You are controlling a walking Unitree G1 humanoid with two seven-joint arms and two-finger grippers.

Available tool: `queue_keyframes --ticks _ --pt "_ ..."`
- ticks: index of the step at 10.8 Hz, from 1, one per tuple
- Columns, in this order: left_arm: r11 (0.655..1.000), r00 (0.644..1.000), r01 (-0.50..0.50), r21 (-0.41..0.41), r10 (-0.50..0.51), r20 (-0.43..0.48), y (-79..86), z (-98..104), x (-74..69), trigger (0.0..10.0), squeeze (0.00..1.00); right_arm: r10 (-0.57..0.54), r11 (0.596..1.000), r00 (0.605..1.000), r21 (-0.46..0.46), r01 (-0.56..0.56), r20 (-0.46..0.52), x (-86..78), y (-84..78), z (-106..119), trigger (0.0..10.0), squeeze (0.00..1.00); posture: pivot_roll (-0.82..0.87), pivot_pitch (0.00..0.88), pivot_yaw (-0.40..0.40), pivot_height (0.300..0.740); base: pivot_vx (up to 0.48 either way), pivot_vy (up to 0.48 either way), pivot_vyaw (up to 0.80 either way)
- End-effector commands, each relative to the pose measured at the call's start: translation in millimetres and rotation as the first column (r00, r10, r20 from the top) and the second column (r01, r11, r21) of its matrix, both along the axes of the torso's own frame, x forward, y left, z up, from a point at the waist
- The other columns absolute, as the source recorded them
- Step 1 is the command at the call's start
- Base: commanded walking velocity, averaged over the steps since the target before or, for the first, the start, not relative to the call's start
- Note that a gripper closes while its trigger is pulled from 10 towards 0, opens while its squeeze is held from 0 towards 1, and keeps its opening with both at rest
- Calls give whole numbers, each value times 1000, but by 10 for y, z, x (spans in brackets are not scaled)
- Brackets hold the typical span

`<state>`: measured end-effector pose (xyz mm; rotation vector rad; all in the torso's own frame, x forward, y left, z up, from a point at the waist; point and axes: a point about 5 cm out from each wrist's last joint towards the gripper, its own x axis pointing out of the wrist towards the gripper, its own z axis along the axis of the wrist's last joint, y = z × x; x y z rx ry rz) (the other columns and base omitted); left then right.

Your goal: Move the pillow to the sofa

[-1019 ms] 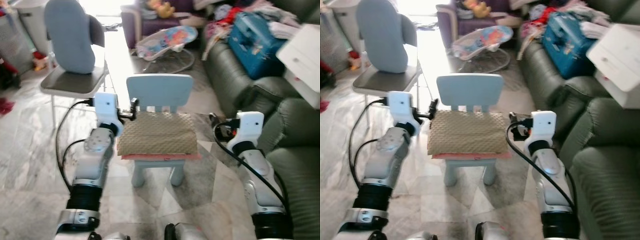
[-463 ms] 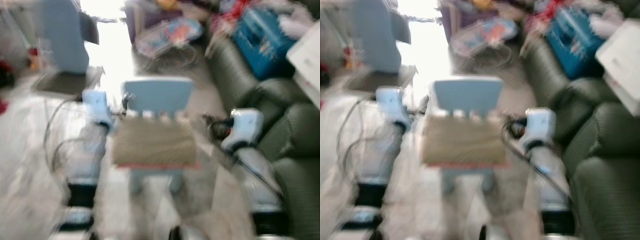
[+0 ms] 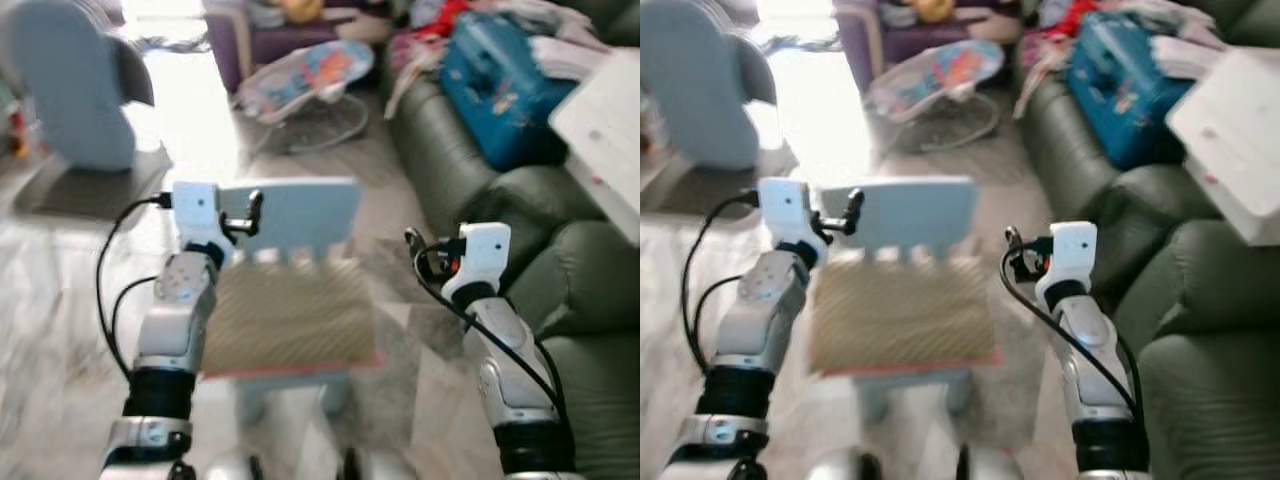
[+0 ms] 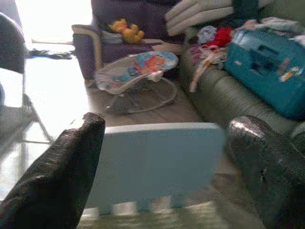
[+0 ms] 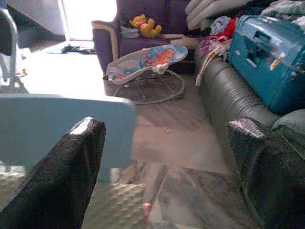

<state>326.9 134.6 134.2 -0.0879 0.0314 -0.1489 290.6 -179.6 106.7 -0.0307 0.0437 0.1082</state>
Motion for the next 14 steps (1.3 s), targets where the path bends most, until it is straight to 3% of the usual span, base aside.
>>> queue_keyframes --ticks 1,3,5,7,8,10,11,13,14 --pt "1000 1000 -2 12 2 4 -5 20 10 10000 0 -2 1000 1000 -1 2 2 4 -24 22 10000 0 -86 57 -43 740 0 289 0" --pt "998 999 -30 50 30 14 13 26 11 10000 0 49 999 999 -21 -49 14 15 25 44 10000 0 -74 51 -47 740 0 0 788" --pt "997 998 -37 68 33 54 34 144 38 10000 0 81 997 995 -19 -80 55 153 123 180 10000 0 -55 58 -57 740 0 0 697" --pt "989 997 -78 128 74 32 89 53 54 10000 0 94 996 994 5 -95 61 193 211 154 10000 0 -35 32 -63 740 0 0 0" --pt "981 994 -106 161 106 8 122 -27 -18 10000 0 56 997 997 54 -60 62 110 211 108 10000 0 -16 66 -79 740 0 0 0" --pt "972 998 -62 227 58 25 158 -85 -192 10000 0 -4 994 999 109 0 36 -38 236 19 10000 0 -11 163 -76 740 0 0 0" --pt "968 999 -45 248 47 -4 194 -200 -255 10000 0 -18 994 1000 108 18 5 -106 255 -110 10000 0 -11 170 -71 740 0 0 0" --pt "966 1000 -12 260 10 9 211 -179 -314 10000 0 -25 994 999 105 22 26 -155 294 -73 10000 0 -24 196 -58 740 0 0 0" --pt "956 1000 0 294 6 -20 251 -238 -415 10000 0 -49 993 999 104 48 9 -226 231 -92 10000 0 -23 242 -56 740 0 0 0"
